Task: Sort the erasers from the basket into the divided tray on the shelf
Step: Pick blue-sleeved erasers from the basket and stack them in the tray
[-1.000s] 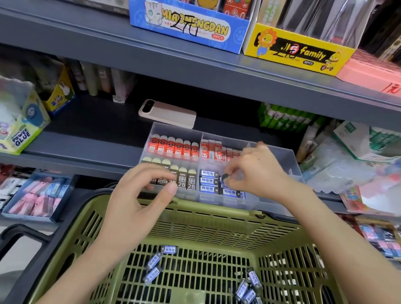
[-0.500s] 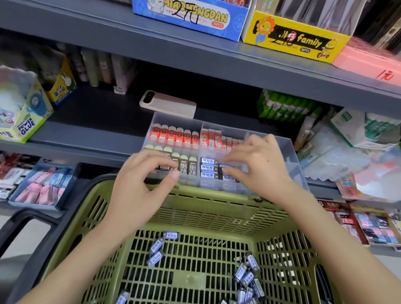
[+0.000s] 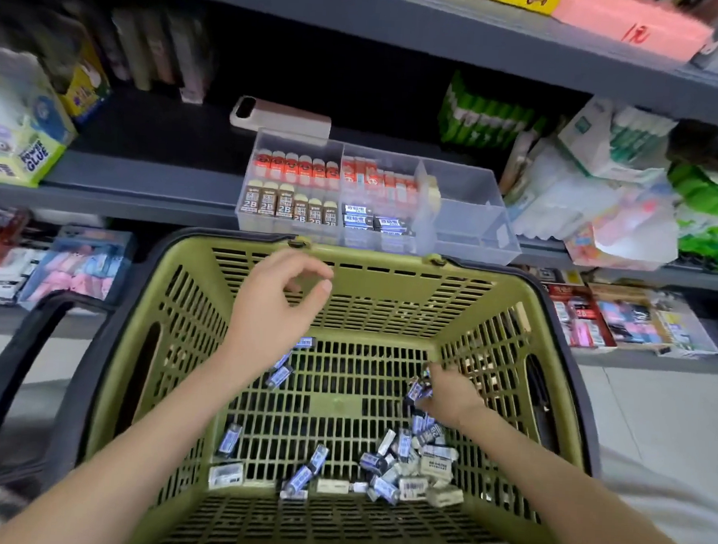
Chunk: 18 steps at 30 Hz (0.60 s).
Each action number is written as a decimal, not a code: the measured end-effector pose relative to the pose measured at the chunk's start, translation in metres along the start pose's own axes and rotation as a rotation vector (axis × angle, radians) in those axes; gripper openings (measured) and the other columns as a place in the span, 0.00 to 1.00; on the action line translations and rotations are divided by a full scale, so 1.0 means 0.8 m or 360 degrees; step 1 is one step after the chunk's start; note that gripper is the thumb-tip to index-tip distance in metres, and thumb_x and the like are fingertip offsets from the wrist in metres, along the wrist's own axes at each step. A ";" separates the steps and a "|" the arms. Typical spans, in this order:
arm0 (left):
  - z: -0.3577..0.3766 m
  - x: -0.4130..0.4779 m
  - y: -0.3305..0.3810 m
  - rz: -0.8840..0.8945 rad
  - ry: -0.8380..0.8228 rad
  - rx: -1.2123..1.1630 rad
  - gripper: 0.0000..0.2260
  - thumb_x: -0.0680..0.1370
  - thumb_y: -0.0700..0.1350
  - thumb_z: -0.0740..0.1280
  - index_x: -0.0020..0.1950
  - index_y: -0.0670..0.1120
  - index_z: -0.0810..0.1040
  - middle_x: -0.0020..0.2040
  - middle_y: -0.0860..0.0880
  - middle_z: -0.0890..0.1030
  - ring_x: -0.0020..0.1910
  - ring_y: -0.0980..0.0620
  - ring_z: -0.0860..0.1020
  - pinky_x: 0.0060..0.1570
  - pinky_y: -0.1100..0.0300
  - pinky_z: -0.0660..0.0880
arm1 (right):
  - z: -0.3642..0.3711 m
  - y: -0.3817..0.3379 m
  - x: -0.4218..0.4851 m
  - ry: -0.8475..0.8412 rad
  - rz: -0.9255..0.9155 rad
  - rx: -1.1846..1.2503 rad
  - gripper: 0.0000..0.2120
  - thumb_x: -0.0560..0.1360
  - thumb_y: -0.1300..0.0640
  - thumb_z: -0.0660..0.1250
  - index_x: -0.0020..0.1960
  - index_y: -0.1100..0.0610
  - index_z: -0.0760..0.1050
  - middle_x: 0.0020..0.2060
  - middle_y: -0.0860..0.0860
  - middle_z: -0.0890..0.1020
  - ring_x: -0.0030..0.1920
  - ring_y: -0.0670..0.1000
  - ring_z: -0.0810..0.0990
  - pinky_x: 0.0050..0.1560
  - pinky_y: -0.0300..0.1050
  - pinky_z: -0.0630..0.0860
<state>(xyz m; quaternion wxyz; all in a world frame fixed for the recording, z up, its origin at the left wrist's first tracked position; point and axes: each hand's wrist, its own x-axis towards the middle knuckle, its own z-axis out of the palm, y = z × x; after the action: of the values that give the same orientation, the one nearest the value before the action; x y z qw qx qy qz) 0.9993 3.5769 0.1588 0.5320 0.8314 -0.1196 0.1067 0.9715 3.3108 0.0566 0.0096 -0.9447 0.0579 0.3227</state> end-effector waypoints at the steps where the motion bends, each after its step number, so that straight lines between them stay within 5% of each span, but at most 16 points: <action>1: 0.002 -0.008 0.000 -0.0012 -0.0038 0.0015 0.10 0.74 0.38 0.69 0.46 0.53 0.78 0.47 0.61 0.77 0.46 0.56 0.77 0.49 0.54 0.76 | 0.010 -0.004 0.004 0.0025 0.0015 -0.0094 0.34 0.74 0.44 0.66 0.72 0.58 0.57 0.70 0.62 0.61 0.55 0.55 0.78 0.46 0.42 0.76; 5: 0.004 -0.031 -0.003 -0.0112 -0.0222 0.0088 0.05 0.74 0.44 0.68 0.47 0.53 0.79 0.47 0.58 0.78 0.47 0.50 0.77 0.48 0.47 0.75 | 0.040 -0.013 0.010 0.0082 -0.0005 -0.0391 0.41 0.71 0.33 0.62 0.74 0.55 0.52 0.71 0.63 0.58 0.57 0.58 0.74 0.43 0.43 0.77; 11: -0.001 -0.049 -0.004 -0.0229 -0.0341 0.0006 0.08 0.74 0.39 0.69 0.46 0.53 0.80 0.47 0.57 0.78 0.49 0.59 0.76 0.51 0.55 0.75 | 0.061 0.000 0.011 0.0102 -0.0082 0.0210 0.37 0.69 0.36 0.68 0.68 0.52 0.57 0.59 0.56 0.72 0.48 0.55 0.79 0.40 0.42 0.74; 18: 0.008 -0.045 -0.003 -0.0395 -0.0416 -0.0064 0.06 0.74 0.36 0.69 0.47 0.45 0.81 0.48 0.51 0.79 0.48 0.55 0.77 0.49 0.61 0.75 | 0.064 -0.039 0.032 0.0158 -0.0817 -0.0274 0.28 0.72 0.45 0.68 0.68 0.51 0.64 0.60 0.55 0.71 0.54 0.57 0.76 0.53 0.48 0.75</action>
<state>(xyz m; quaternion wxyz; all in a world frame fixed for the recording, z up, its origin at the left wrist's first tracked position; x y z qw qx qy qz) 0.9663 3.5750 0.1431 0.5374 0.8359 -0.0863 -0.0713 0.9638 3.3423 -0.0002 0.0079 -0.9404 -0.2108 0.2667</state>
